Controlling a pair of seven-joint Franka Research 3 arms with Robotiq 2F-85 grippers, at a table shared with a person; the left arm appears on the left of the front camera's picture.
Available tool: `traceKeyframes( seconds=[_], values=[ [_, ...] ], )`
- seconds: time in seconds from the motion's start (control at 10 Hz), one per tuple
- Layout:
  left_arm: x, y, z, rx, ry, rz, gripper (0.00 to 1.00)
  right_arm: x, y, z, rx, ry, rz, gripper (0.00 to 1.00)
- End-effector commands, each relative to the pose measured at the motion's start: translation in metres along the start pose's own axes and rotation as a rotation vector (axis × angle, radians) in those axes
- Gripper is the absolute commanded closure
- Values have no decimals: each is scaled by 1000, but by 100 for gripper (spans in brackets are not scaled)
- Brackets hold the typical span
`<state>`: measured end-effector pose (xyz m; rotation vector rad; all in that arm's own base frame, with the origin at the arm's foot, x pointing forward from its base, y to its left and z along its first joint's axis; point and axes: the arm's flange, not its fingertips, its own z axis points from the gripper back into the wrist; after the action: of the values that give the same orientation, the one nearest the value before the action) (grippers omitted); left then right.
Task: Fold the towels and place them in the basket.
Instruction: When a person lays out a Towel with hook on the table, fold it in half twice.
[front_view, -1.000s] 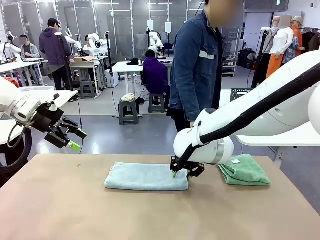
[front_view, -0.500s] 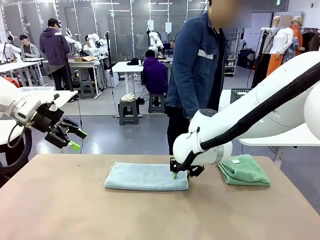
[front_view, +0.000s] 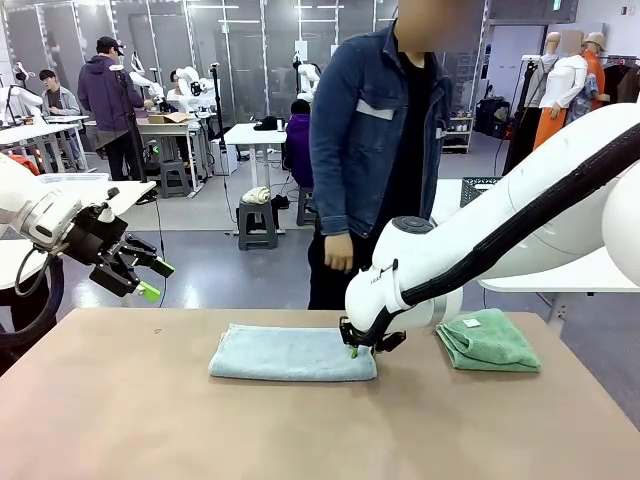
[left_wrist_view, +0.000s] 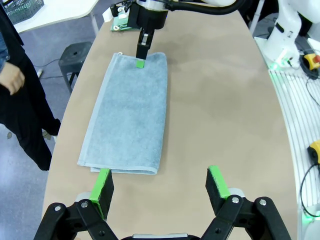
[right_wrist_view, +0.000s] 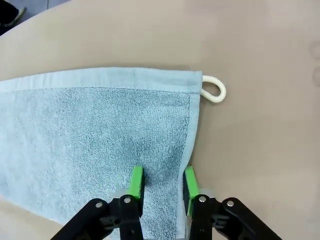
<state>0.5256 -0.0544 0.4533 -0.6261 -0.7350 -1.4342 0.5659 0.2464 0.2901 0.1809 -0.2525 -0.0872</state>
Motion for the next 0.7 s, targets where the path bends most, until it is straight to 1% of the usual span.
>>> traceKeyframes(
  seconds=[0.0,0.3,0.6],
  values=[
    [2,0,2,3,-1,-3,6,3,14,-6,-65,-21,-38,59],
    [2,0,2,3,-1,-3,6,3,15,-8,-80,-24,-33,59],
    [2,0,2,3,-1,-3,6,4,15,-11,-94,-17,-36,90]
  ],
)
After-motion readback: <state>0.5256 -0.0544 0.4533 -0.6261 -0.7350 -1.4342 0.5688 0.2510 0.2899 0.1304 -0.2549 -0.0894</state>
